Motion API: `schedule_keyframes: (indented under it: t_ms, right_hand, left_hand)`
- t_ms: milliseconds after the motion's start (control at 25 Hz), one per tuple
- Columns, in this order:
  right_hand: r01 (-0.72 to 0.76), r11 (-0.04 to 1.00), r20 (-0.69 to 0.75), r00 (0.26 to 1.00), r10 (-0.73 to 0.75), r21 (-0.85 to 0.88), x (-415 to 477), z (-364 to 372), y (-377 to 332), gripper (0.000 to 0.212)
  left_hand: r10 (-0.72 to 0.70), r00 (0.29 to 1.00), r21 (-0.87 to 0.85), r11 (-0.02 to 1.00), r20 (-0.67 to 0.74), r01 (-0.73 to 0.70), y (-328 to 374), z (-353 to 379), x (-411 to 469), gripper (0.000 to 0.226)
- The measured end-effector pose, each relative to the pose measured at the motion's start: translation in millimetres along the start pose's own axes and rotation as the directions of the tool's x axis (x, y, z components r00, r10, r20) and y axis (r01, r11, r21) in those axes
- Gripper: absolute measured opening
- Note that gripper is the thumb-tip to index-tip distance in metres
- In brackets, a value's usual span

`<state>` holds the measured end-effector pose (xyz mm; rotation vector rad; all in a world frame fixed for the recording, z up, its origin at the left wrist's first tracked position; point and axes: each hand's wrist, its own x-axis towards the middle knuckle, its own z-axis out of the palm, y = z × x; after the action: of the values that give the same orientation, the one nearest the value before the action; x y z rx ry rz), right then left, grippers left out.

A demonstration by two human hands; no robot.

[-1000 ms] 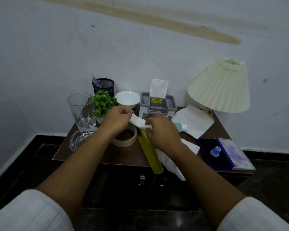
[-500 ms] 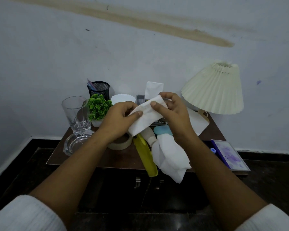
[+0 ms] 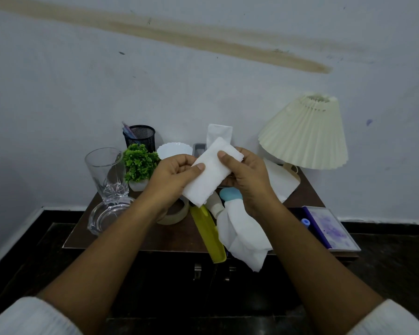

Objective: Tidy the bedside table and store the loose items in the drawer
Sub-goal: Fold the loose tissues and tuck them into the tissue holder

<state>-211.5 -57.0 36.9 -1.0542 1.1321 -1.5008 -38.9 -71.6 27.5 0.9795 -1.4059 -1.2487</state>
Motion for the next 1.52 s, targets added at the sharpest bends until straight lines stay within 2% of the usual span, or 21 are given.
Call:
schedule_keyframes:
  t_ms: [80, 160, 320, 480, 560, 640, 720, 840, 920, 1080, 1200, 1360, 1440, 1520]
  right_hand:
    - [-0.033, 0.998, 0.035, 0.999, 0.031, 0.054, -0.7, 1.0, -3.0, 0.036]
    - [-0.040, 0.999, 0.081, 0.996, 0.041, -0.017, -3.0, 1.5, -1.9, 0.030]
    - [-0.024, 0.995, 0.116, 0.993, 0.035, -0.092, -4.2, 1.8, 0.2, 0.032]
    - [-0.038, 0.986, 0.172, 0.983, 0.066, -0.160, -2.9, 0.3, 1.8, 0.032]
    - [-0.032, 0.989, 0.125, 0.991, 0.051, -0.147, -2.0, -0.7, 2.3, 0.027]
    - [-0.033, 0.992, 0.087, 0.995, 0.044, -0.121, -2.0, -0.8, -0.1, 0.022]
    - [-0.028, 0.995, 0.050, 0.998, 0.033, -0.100, -3.3, 0.3, -2.0, 0.019]
    - [0.039, 0.998, -0.010, 0.999, -0.040, -0.050, -2.9, -0.2, -2.1, 0.028]
    - [0.075, 0.997, 0.029, 0.997, -0.074, -0.023, -2.3, -1.8, -3.9, 0.030]
    - [0.055, 0.989, 0.149, 0.988, -0.035, -0.134, -3.8, -2.5, -2.5, 0.019]
    - [0.072, 0.988, 0.140, 0.989, -0.053, -0.133, -3.8, -1.9, -2.0, 0.031]
    - [0.109, 0.991, 0.137, 0.986, -0.097, -0.078, -5.5, -0.7, -5.0, 0.052]
    - [0.144, 0.986, 0.139, 0.982, -0.131, -0.086, -7.3, 0.0, -4.3, 0.046]
    - [0.139, 0.984, 0.162, 0.980, -0.120, -0.111, -6.4, 0.1, -2.6, 0.031]
  left_hand:
    - [-0.033, 0.998, -0.048, 0.998, -0.061, 0.030, -1.0, 2.0, 0.8, 0.024]
    - [-0.085, 0.992, -0.095, 0.993, -0.088, 0.077, -3.5, 3.5, 2.0, 0.027]
    - [-0.108, 0.993, -0.159, 0.982, -0.043, 0.100, -3.3, 6.6, -0.3, 0.019]
    - [-0.148, 0.982, -0.245, 0.963, -0.121, 0.115, -2.7, 7.7, 0.6, 0.013]
    - [-0.125, 0.979, -0.208, 0.974, -0.161, 0.090, -4.0, 6.7, 2.0, 0.008]
    - [-0.064, 0.987, -0.158, 0.987, -0.147, 0.041, -3.7, 6.2, 1.4, 0.023]
    - [-0.004, 0.996, -0.101, 0.995, -0.092, -0.005, -3.5, 5.4, 1.0, 0.027]
    - [0.027, 0.998, -0.051, 0.998, -0.064, -0.030, -4.6, 5.2, 1.4, 0.031]
    - [-0.019, 0.996, -0.084, 0.996, -0.083, 0.012, -5.4, 5.8, 2.5, 0.038]
    - [-0.080, 0.993, -0.217, 0.974, -0.087, 0.059, -4.2, 5.3, 3.6, 0.033]
    - [-0.082, 0.996, -0.190, 0.979, -0.020, 0.077, -2.0, 2.7, 0.5, 0.032]
    - [-0.096, 0.995, -0.140, 0.986, -0.007, 0.094, -0.7, 3.6, -0.2, 0.044]
    - [-0.077, 0.997, -0.151, 0.986, -0.031, 0.071, 0.7, 4.7, -0.2, 0.050]
    - [-0.062, 0.998, -0.160, 0.985, -0.022, 0.058, 0.8, 4.2, -1.0, 0.054]
